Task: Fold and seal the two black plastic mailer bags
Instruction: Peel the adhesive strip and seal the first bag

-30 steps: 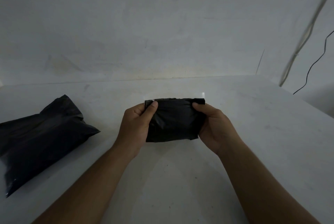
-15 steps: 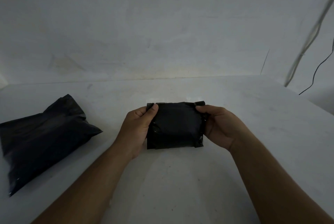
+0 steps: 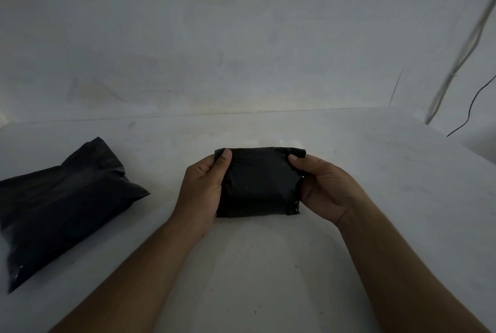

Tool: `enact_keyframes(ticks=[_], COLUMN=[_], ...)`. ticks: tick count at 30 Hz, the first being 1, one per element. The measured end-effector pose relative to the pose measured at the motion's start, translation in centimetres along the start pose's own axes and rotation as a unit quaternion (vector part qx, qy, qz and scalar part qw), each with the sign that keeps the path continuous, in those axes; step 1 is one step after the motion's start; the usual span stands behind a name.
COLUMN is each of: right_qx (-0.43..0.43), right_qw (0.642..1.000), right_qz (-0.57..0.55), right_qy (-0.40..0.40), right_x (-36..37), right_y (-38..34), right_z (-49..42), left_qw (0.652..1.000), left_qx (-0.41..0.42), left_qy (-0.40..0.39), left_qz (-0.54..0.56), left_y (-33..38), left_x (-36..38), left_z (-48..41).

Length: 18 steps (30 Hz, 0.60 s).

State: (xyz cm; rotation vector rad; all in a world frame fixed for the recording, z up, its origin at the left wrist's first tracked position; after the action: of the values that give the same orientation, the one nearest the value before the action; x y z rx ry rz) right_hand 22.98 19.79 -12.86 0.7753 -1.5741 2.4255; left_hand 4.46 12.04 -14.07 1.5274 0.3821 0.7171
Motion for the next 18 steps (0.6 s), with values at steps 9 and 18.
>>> enact_keyframes(ticks=[9, 18], right_qx=[-0.003, -0.044], right_qw=[1.0, 0.999], right_qz=[-0.002, 0.019], right_qy=[-0.005, 0.027], right_x=[-0.4, -0.9], right_y=[-0.5, -1.0], right_z=[0.0, 0.3], left_qw=[0.995, 0.992], left_qx=[-0.036, -0.001], left_qy=[-0.08, -0.124], left_qz=[0.048, 0.036], left_y=[1.0, 1.3], left_x=[-0.3, -0.9], left_z=[-0.4, -1.0])
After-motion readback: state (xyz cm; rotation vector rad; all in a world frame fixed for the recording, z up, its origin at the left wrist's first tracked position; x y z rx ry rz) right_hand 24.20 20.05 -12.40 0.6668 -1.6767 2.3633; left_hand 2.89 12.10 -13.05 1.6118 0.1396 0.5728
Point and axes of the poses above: each hand's wrist, its own z-axis away from the middle knuckle, its own x-axis out of the palm, y = z × x, the point moved 2 cm from there along -z, towards the middle knuckle, and after that the axes turned 14 degrees about y, right-handed, at the moved point
